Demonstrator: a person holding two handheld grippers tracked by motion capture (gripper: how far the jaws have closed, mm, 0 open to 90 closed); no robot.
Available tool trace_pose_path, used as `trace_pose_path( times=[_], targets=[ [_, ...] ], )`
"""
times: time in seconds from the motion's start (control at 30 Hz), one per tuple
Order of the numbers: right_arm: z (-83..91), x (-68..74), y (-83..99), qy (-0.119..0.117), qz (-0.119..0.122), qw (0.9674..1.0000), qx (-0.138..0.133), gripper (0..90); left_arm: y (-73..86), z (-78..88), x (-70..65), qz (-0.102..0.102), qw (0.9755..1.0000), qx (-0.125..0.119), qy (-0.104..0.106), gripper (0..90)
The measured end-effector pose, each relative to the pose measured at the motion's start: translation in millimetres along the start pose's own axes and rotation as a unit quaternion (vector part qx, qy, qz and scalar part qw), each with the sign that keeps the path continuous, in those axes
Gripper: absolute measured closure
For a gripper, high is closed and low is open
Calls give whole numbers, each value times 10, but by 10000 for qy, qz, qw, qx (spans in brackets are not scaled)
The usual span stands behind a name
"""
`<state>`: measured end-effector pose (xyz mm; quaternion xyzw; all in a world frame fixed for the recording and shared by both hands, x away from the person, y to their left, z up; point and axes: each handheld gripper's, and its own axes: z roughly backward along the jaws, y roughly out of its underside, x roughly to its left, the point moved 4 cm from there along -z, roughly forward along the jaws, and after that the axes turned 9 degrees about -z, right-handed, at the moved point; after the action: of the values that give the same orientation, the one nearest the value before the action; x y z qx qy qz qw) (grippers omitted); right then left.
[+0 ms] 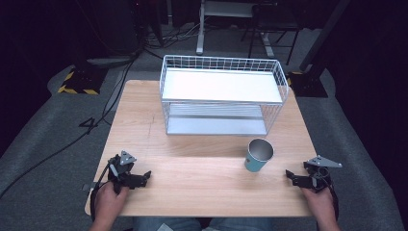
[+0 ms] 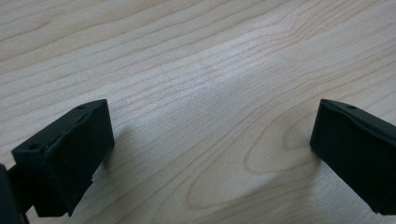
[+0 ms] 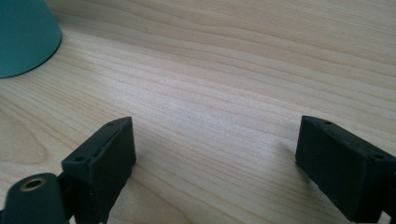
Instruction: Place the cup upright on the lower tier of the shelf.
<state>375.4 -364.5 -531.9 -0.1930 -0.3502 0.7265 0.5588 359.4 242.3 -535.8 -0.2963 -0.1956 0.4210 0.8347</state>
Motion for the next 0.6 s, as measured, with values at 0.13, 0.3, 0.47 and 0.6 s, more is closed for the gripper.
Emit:
trace_pose_path(
  times=[0.13, 0.3, 0.47, 0.6],
  targets=[
    [-1, 0, -1, -1, -1, 10000, -1, 124, -14, -14, 16, -51, 10000, -11, 17, 0],
    [-1, 0, -1, 0, -1, 10000, -4, 124, -20, -20, 18, -59, 10000, -19, 32, 0],
    [-2, 0, -1, -2, -4, 10000, -5, 124, -28, -28, 24, -80, 9999, -29, 60, 1],
    [-2, 0, -1, -1, -3, 10000, -5, 124, -29, -29, 26, -88, 9999, -31, 69, 0]
  ],
)
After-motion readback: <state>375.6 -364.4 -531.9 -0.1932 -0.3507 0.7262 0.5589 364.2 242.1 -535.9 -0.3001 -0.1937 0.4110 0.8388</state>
